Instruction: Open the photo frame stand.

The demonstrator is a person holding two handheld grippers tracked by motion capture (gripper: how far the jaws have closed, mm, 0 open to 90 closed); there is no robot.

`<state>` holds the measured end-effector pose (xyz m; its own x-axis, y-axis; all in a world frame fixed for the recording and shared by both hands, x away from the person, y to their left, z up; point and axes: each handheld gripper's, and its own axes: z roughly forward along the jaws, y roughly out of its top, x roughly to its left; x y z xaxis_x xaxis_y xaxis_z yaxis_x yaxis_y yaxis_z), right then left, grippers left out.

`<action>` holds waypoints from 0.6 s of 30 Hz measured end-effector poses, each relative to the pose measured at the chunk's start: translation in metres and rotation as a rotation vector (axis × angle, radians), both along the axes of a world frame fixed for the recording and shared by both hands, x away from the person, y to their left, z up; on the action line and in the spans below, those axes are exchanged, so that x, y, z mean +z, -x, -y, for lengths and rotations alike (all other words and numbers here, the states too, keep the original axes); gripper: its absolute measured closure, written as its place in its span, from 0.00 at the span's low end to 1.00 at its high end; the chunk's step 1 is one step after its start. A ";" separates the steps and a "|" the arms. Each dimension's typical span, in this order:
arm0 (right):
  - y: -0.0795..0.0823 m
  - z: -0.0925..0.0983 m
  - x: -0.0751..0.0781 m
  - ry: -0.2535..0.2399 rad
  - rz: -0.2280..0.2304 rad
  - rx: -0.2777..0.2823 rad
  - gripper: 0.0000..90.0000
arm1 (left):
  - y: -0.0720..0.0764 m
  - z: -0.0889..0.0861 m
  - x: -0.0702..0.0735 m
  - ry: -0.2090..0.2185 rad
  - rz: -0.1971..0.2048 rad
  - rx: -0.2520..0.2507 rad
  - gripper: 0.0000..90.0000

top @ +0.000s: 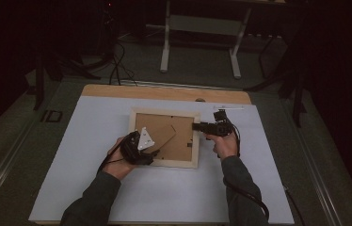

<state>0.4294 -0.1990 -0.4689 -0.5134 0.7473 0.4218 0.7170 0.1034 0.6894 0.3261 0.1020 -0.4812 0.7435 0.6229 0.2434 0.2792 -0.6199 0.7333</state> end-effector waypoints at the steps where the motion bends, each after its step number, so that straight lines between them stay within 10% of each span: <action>1: 0.000 0.000 0.000 0.002 -0.001 0.000 0.66 | 0.000 -0.001 0.000 0.000 -0.005 0.000 0.42; 18: 0.002 0.000 -0.002 0.010 -0.002 -0.019 0.66 | -0.016 -0.020 0.012 0.172 -0.150 0.034 0.36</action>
